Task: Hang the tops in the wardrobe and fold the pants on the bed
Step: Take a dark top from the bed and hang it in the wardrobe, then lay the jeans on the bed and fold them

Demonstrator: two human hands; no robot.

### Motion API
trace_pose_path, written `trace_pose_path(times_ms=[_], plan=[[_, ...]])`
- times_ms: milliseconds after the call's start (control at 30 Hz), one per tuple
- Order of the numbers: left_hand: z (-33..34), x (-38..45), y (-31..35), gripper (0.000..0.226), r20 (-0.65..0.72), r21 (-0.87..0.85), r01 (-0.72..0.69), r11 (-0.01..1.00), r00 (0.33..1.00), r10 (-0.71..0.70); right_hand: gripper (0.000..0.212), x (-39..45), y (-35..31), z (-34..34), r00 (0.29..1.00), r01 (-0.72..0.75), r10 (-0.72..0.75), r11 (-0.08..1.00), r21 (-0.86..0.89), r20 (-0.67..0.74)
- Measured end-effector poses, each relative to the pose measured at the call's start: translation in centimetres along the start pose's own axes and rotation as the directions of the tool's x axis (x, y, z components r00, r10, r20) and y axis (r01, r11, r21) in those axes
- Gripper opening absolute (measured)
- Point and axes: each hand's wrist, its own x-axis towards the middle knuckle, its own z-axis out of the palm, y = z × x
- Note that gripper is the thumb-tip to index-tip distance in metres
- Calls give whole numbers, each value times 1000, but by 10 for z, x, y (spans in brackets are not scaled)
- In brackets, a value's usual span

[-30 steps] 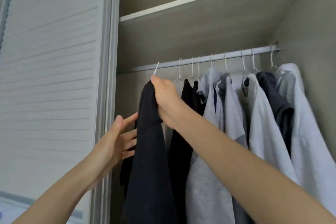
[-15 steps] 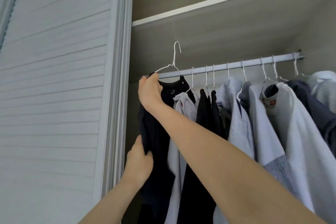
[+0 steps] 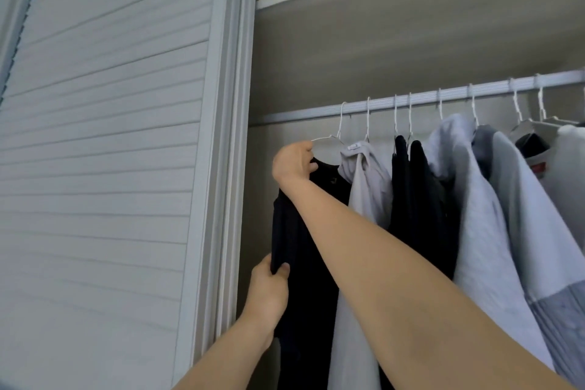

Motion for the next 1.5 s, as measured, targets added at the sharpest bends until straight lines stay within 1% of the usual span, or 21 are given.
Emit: trace_pose_path(times_ms=[33, 100, 167, 200, 267, 367, 433, 467, 567, 667, 733, 800, 867, 933, 1067, 1167, 1267, 1367, 1400, 1467, 1500], plan=[[0, -1, -2, 25, 2, 1, 2, 1000, 1000, -2, 42, -1, 2, 4, 998, 22, -29, 991, -132, -50], [-1, -3, -7, 26, 2, 21, -3, 1000, 1000, 3, 40, -8, 9, 7, 986, 77, -120, 946, -314, -118], [-3, -5, -14, 26, -3, 75, -53, 996, 999, 53, 47, -15, 24, 14, 942, 203, -311, 829, -521, -127], [-4, -8, -18, 26, -4, 110, -78, 991, 997, 79, 50, -19, 33, 15, 919, 247, -379, 774, -583, -113], [-7, -12, -23, 24, -6, 185, -133, 974, 991, 136, 52, -25, 49, 10, 889, 305, -454, 686, -661, -61], [-11, -20, -34, 19, -18, 291, -172, 941, 982, 186, 64, -46, 76, -4, 897, 344, -440, 624, -701, 48], [-13, -29, -41, 18, -27, 348, -187, 919, 977, 209, 75, -64, 93, -16, 871, 422, -477, 601, -679, 120], [-14, -34, -44, 17, -30, 372, -188, 909, 976, 214, 75, -74, 102, -22, 856, 462, -492, 585, -666, 161], [-14, -59, -52, 15, -31, 430, -157, 889, 982, 188, 68, -113, 129, -45, 803, 574, -529, 562, -596, 274], [-16, -88, -59, 10, -16, 451, -133, 882, 988, 157, 68, -155, 152, -67, 754, 646, -559, 539, -540, 344], [-19, -114, -59, 15, 37, 420, -101, 902, 995, 95, 68, -186, 165, -82, 740, 670, -550, 556, -492, 387], [-24, -139, -57, 27, 100, 451, -68, 890, 995, 26, 68, -215, 175, -94, 718, 696, -562, 579, -425, 410], [-28, -173, -53, 33, 71, 524, -13, 851, 997, -29, 66, -250, 182, -108, 667, 745, -620, 565, -356, 413], [-35, -210, -50, 28, -1, 546, 53, 836, 998, -63, 61, -284, 190, -116, 643, 764, -674, 593, -253, 362], [-47, -301, -56, 18, -138, 560, 219, 799, 976, -171, 59, -361, 209, -126, 586, 706, -608, 707, 30, 535], [-54, -375, -68, 23, -242, 617, 359, 700, 933, -265, 58, -420, 227, -132, 491, 676, -599, 720, 157, 633], [-66, -447, -78, 24, -382, 596, 519, 613, 854, -352, 55, -475, 243, -138, 411, 625, -565, 746, 230, 715], [-85, -522, -85, 27, -528, 569, 676, 468, 737, -422, 50, -530, 253, -140, 267, 588, -525, 753, 295, 808], [-92, -542, -88, 27, -574, 545, 715, 439, 699, -426, 48, -544, 256, -139, 220, 569, -503, 762, 308, 836], [-108, -589, -91, 26, -674, 481, 782, 397, 619, -403, 44, -575, 262, -135, 124, 519, -426, 798, 307, 896], [-113, -611, -93, 26, -706, 484, 795, 366, 602, -373, 43, -589, 265, -135, 85, 480, -367, 830, 285, 927]])
